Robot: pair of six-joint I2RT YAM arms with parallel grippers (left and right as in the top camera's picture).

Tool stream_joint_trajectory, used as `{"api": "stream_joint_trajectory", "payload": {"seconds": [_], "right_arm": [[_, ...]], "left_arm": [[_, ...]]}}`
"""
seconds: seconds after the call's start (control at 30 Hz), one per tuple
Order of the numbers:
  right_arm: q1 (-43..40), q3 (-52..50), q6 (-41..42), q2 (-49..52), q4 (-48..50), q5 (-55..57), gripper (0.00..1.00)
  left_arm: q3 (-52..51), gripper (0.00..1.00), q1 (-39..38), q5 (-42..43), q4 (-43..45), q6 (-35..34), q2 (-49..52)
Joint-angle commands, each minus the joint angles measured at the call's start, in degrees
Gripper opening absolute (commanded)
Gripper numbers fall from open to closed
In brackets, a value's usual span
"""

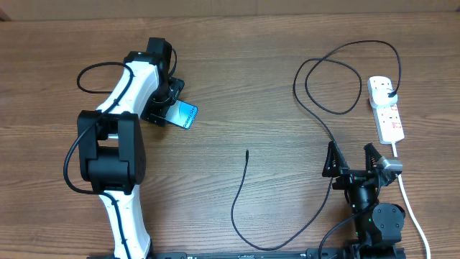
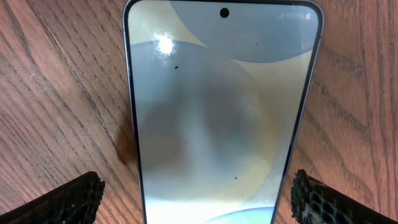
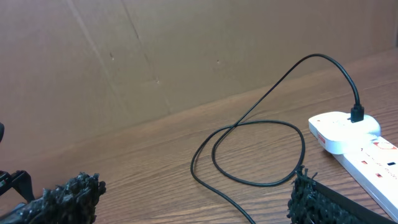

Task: Plug charger to phone and switch on socket
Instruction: 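Lower the left gripper and close it on the phone's bottom edge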

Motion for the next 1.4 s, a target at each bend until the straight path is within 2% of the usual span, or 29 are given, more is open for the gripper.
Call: {"api": "stream_joint_trajectory", "payload": {"seconds": [0.0, 0.57, 0.87, 1.37], "right_arm": [[0.28, -0.61, -0.15, -0.57, 0.39, 0.15, 1.0], [0.28, -0.61, -0.15, -0.57, 0.37, 0.15, 1.0], [0.28, -0.61, -0.15, -0.57, 0.37, 0.15, 1.0], [0.28, -0.61, -0.15, -0.57, 0.37, 0.15, 1.0]], "left_arm": [[-1.16, 1.0, -0.17, -1.6, 0.13, -0.57, 0.72], [-1.27, 1.0, -0.17, -1.62, 0.15, -0.57, 0.83], [-1.27, 1.0, -0.17, 1.01, 0.57, -0.61, 4.79], [-1.27, 1.0, -0.13, -0.55, 0.87, -0.55, 4.94]]}}
